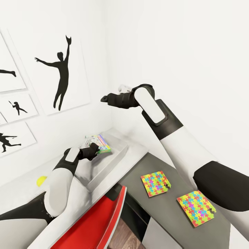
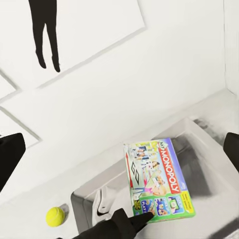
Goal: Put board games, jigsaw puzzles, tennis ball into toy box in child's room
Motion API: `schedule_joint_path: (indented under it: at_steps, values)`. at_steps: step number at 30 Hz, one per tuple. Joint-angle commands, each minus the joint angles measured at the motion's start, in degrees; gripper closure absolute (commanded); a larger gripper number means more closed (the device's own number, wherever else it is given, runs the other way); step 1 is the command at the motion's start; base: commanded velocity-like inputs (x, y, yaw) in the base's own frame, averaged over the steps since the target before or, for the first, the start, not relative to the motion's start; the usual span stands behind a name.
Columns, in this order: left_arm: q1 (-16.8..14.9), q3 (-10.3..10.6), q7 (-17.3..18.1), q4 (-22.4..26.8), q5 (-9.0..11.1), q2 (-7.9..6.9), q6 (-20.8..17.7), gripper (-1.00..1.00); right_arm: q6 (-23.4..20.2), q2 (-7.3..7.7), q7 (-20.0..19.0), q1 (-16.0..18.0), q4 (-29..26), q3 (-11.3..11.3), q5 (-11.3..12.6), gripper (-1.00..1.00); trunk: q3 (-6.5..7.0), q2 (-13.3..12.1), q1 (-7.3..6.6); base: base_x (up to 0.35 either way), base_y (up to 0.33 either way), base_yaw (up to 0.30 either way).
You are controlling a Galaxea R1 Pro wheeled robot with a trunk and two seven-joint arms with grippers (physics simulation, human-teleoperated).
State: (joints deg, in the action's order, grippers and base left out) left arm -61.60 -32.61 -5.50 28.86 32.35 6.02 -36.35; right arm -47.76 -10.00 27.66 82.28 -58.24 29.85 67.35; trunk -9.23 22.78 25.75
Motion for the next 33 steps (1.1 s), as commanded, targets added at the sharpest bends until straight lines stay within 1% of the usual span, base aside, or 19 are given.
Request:
schedule_joint_path:
  at_steps: [1, 7, 17, 22, 30, 33]
  values:
    - [-0.09, -0.30, -0.57, 0.14, 0.65, 0.06, -0.35, 1.00, -0.03, 0.00, 0.61, 0.08, -0.03, 0.04, 0.58, -1.00, -0.22, 0.14, 0.03, 0.000, 0.000, 0.000]
    - [-0.50, -0.26, -0.28, 0.27, 0.69, 0.05, -0.49, 1.00, -0.05, 0.00, 0.62, 0.08, 0.17, 0.04, 0.65, -1.00, -0.76, 0.14, 0.03, 0.000, 0.000, 0.000]
    - [-2.91, -0.26, -0.17, 0.40, 0.70, 0.08, -0.55, 1.00, -0.10, 0.00, 0.55, 0.08, 0.25, -0.03, 0.67, -1.00, -1.66, 0.14, 0.03, 0.000, 0.000, 0.000]
    - [-3.29, -0.26, -0.34, 0.41, 0.70, 0.20, -0.44, 1.00, -0.13, 0.00, 0.55, 0.08, 0.24, -0.08, 0.67, -1.00, -2.12, 0.14, 0.03, 0.000, 0.000, 0.000]
    - [-3.35, -0.26, -0.55, 0.41, 0.75, 0.68, -0.31, 1.00, -0.11, 0.00, 0.63, 0.09, 0.23, -0.21, 0.67, -1.00, -2.84, 0.14, 0.03, 0.000, 0.000, 0.000]
    - [-3.35, -0.20, -0.58, 0.34, 0.72, 1.15, -0.30, 1.00, -0.18, 0.00, 0.68, 0.18, 0.23, -0.24, 0.67, -1.00, -3.12, 0.14, 0.03, 0.000, 0.000, 0.000]
